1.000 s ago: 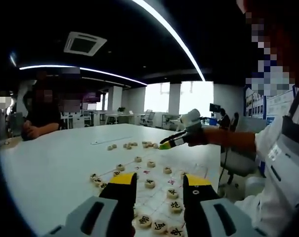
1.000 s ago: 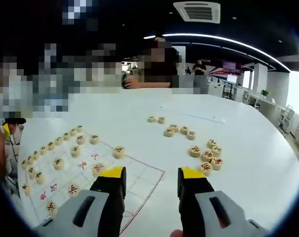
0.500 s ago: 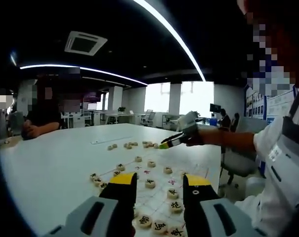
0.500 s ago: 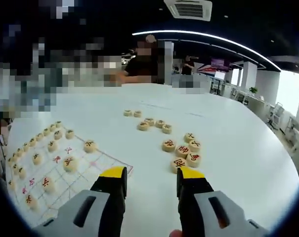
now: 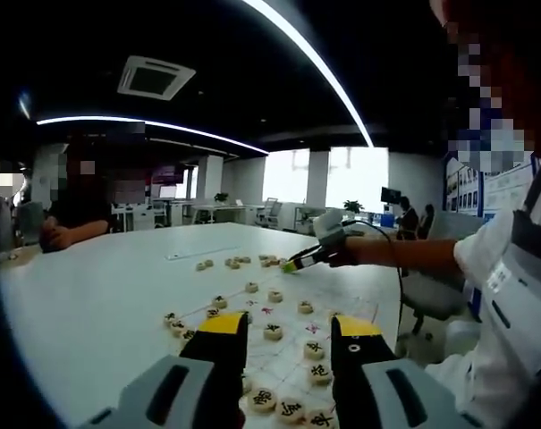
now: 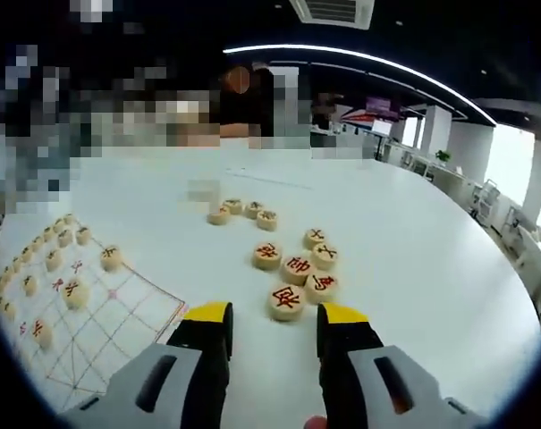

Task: Pick up the chess pieces one by one and place each piece onto its starting position on the chessboard, setting the pieces on their correct points until all the chess pieces are arranged in the starting layout

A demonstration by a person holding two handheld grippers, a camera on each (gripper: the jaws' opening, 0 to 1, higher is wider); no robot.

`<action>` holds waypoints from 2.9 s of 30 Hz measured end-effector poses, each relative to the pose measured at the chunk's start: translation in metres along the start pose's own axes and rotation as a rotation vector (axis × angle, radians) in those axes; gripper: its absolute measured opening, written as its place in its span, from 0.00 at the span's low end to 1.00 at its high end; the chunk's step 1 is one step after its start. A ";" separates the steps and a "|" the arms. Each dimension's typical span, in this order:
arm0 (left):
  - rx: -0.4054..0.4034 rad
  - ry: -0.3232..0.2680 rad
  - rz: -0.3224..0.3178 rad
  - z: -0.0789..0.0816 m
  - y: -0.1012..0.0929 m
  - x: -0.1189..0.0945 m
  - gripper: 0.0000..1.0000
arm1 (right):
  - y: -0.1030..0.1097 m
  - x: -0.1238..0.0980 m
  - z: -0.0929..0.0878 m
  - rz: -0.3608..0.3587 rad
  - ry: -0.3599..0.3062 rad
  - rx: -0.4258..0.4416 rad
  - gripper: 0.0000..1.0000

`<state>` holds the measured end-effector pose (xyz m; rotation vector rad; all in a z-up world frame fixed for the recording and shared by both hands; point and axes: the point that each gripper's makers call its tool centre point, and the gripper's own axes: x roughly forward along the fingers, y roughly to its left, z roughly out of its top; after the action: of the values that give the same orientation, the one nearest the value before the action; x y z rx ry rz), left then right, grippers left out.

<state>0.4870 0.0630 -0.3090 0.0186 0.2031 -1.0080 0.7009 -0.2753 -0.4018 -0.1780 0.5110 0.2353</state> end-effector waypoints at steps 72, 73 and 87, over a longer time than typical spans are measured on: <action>0.005 0.005 -0.004 0.000 -0.002 0.001 0.38 | 0.090 -0.064 -0.024 0.226 -0.007 -0.014 0.19; 0.005 0.005 -0.006 0.000 -0.002 0.001 0.38 | 0.090 -0.063 -0.024 0.228 -0.006 -0.011 0.19; 0.002 0.004 -0.006 0.000 -0.002 0.001 0.38 | 0.097 -0.064 -0.026 0.245 0.011 -0.037 0.41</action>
<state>0.4861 0.0608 -0.3090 0.0220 0.2058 -1.0138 0.6087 -0.1999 -0.4029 -0.1526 0.5391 0.4830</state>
